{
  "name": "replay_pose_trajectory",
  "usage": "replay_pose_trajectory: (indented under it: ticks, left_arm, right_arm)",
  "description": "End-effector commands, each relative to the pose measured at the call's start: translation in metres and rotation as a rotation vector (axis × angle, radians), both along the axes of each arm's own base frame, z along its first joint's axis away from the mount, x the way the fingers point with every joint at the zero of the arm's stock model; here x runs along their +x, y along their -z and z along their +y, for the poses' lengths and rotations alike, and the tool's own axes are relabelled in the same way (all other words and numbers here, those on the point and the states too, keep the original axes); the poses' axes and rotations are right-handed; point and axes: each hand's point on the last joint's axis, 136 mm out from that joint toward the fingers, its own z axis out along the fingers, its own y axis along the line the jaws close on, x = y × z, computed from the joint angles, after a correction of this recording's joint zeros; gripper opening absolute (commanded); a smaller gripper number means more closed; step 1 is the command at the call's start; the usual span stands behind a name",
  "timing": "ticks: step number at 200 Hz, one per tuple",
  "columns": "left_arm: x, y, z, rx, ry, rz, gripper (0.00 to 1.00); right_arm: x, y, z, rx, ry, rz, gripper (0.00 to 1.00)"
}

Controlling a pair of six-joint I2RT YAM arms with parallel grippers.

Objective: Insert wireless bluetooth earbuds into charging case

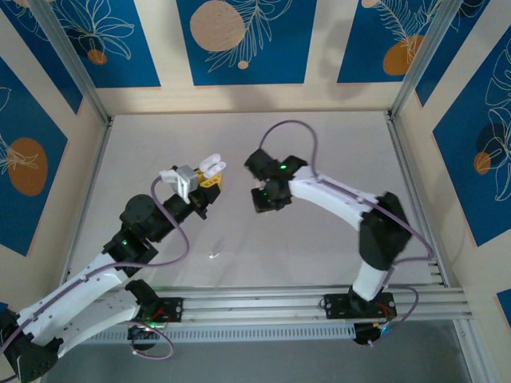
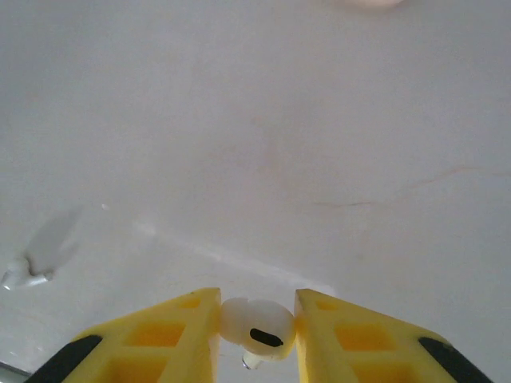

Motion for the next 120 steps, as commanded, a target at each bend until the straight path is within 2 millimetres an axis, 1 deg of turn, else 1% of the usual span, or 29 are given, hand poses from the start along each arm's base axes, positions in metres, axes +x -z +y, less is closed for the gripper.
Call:
replay_pose_trajectory:
  ticks: [1,19,39,55,78,120]
  left_arm:
    - [-0.005,-0.003,-0.019,-0.061,0.100,-0.025,0.15]
    - [-0.001,0.006,-0.033,-0.058,0.144,-0.026,0.15]
    - [0.001,0.013,-0.045,-0.057,0.181,-0.023,0.15]
    - [0.002,0.018,-0.053,-0.053,0.199,-0.011,0.15]
    - [0.002,0.022,-0.062,-0.051,0.225,0.004,0.15]
    - [0.000,0.025,-0.073,-0.051,0.263,0.021,0.15]
  right_arm:
    - [0.007,-0.061,-0.012,0.104,0.018,-0.206,0.31]
    - [0.005,-0.106,-0.021,0.173,0.005,-0.332,0.31]
    - [-0.002,-0.149,-0.021,0.244,-0.039,-0.437,0.31]
    - [-0.010,-0.171,-0.014,0.291,-0.093,-0.501,0.31]
    - [-0.018,-0.189,0.000,0.346,-0.162,-0.550,0.32]
    - [-0.022,-0.195,0.022,0.400,-0.236,-0.561,0.32]
